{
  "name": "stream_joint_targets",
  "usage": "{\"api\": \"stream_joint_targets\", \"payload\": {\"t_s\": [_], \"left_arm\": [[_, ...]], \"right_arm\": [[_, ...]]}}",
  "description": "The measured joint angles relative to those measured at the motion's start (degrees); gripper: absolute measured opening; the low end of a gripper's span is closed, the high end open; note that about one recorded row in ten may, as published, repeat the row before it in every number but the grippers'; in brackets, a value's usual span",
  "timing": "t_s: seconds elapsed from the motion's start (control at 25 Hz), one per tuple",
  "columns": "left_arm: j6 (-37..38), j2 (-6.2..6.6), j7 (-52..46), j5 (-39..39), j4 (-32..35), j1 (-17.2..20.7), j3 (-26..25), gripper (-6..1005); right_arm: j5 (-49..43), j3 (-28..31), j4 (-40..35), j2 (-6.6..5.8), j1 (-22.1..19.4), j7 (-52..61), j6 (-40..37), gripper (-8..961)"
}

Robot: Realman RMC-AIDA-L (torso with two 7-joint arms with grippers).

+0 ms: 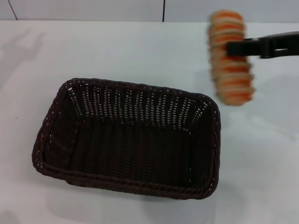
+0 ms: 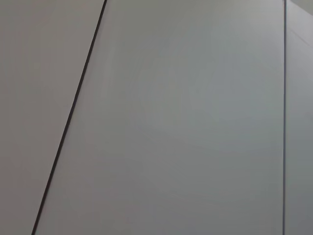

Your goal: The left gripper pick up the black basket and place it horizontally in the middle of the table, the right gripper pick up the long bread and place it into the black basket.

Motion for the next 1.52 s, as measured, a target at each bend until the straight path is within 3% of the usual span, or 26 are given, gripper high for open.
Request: {"api": "stream_joint_targets", "payload": {"t_s": [0.08,0.32,0.44,0.64,0.88,1.0,1.16,1.28,1.52], "left_arm": [[-0.01,0.0,0.0,0.0,-0.03,-0.01,-0.03,453],[-0.1,-0.14,0.0,0.01,-0.22,-0.21,-0.02,452],[-0.1,-0.18,0.0,0.01,-0.24,-0.26,-0.01,453],[-0.16,-0.28,0.0,-0.25,-0.24,-0.05,-0.01,453],[-0.21,-0.27,0.06,-0.84,-0.24,0.16,-0.02,452],[-0.23,-0.39,0.07,-0.87,-0.24,0.17,-0.02,452],[-0.25,-0.61,0.18,-0.88,0.02,0.2,-0.02,452],[-0.26,-0.74,0.8,-0.88,0.76,0.25,0.0,453],[-0.26,-0.85,1.63,-0.88,3.06,0.32,0.24,452]], "right_arm": [[2.49,-4.33,0.79,0.0,1.06,0.4,-0.29,377],[3.5,-10.18,-2.3,0.0,3.55,0.41,-2.21,380],[3.7,-12.09,-5.02,0.0,4.59,-0.35,-3.49,427],[5.92,-12.91,-8.56,-0.05,6.13,-1.18,-3.86,506],[5.96,-12.02,-7.99,-0.08,5.99,-1.21,-3.66,702],[5.38,-10.83,-6.79,-0.09,5.36,-1.23,-3.76,702],[2.27,-7.12,-3.93,-0.08,2.6,-3.25,-6.7,702],[-0.22,-4.8,-1.62,-0.04,-1.67,-6.92,-12.54,702],[-0.21,-4.23,0.26,0.14,-11.82,-16.84,-30.97,702]]}}
